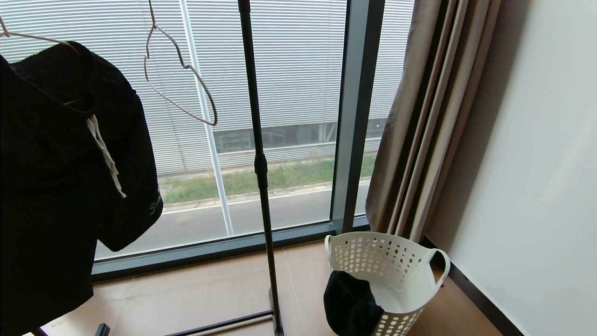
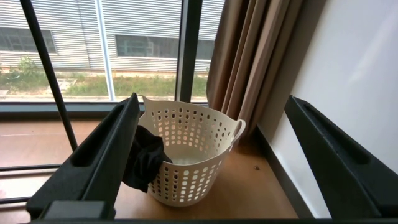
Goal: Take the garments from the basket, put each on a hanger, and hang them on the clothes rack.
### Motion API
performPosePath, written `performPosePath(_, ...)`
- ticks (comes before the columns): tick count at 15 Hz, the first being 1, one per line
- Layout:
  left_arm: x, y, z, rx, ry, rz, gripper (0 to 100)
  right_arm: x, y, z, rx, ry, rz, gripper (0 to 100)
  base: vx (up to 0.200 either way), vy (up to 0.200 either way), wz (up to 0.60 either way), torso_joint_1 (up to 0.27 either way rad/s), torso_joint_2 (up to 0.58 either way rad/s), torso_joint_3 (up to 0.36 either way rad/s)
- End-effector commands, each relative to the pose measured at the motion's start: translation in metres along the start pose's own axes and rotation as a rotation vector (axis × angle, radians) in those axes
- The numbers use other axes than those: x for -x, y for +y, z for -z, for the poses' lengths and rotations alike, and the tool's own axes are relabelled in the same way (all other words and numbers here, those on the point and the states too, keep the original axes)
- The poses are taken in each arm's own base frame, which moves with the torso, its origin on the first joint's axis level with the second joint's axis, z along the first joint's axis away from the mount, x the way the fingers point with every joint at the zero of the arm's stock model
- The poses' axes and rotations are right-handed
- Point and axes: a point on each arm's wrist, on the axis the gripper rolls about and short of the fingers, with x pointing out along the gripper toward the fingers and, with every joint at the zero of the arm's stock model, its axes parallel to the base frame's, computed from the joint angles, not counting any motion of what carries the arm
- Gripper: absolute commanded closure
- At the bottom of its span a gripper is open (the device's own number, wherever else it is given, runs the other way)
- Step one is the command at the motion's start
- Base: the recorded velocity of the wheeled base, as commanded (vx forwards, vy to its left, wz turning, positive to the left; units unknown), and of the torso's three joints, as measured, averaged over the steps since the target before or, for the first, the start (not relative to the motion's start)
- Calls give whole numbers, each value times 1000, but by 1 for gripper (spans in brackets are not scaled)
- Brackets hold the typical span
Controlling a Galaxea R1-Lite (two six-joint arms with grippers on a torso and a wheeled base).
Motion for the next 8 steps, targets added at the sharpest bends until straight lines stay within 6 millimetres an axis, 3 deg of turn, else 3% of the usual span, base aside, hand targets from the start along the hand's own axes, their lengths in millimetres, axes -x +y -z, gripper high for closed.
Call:
performPosePath(1,0,0,0,2,3,-1,0,0,0,0,0,1,-1,0,0,0,0,0,0,0)
performPosePath(4,0,0,0,7,3,-1,0,0,0,0,0,1,-1,0,0,0,0,2,-1,-17)
performPosePath(8,0,0,0,5,3,-1,0,0,0,0,0,1,-1,0,0,0,0,4,5,-152)
